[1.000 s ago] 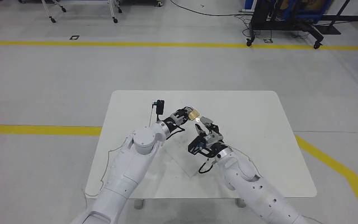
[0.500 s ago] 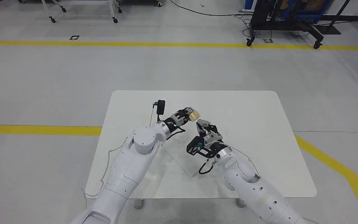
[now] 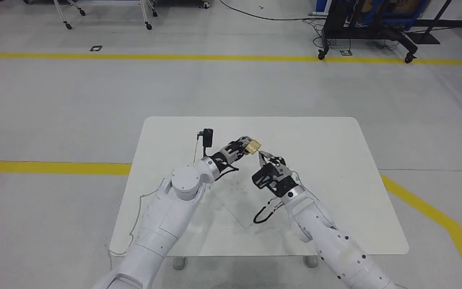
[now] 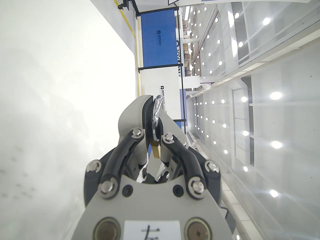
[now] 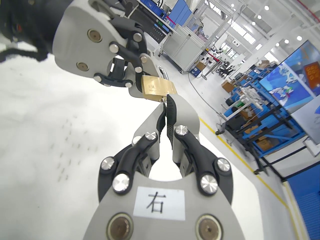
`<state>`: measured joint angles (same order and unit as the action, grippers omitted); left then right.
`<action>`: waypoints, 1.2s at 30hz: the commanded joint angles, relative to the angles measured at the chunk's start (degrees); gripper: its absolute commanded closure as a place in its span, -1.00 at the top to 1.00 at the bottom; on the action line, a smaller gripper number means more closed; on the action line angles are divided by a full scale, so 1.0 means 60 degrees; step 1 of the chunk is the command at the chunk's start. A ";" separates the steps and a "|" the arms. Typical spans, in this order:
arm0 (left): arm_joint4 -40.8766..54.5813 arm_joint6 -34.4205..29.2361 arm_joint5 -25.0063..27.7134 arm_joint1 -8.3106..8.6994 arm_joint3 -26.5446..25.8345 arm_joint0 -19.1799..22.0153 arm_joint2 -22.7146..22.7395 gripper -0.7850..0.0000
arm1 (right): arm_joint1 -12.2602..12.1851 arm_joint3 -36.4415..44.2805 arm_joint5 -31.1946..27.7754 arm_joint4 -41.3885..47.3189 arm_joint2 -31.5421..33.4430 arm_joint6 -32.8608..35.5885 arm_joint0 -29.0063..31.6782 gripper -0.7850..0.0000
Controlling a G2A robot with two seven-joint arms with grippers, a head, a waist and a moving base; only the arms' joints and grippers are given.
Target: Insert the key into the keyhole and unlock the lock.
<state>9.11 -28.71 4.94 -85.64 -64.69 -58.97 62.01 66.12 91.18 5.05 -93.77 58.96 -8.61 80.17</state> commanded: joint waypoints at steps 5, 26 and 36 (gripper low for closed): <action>0.0381 -0.0248 0.0545 0.0007 0.0034 -0.0040 0.0077 -1.00 | -0.0032 -0.0098 -0.1654 0.2301 0.0664 -0.0573 0.0210 -1.00; 0.0519 -0.0646 0.1305 0.0024 0.0322 0.0136 -0.0021 -1.00 | -0.0131 0.0058 -0.4226 0.3796 0.1535 -0.1259 0.0637 -1.00; 0.0636 -0.0765 0.1633 0.0036 0.0369 0.0169 -0.0028 -1.00 | -0.0132 0.0129 -0.4254 0.3387 0.1596 -0.1392 0.0715 -1.00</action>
<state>12.77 -33.19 14.54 -85.43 -62.59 -57.98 61.84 65.32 91.91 -20.31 -73.24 68.55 -16.64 84.43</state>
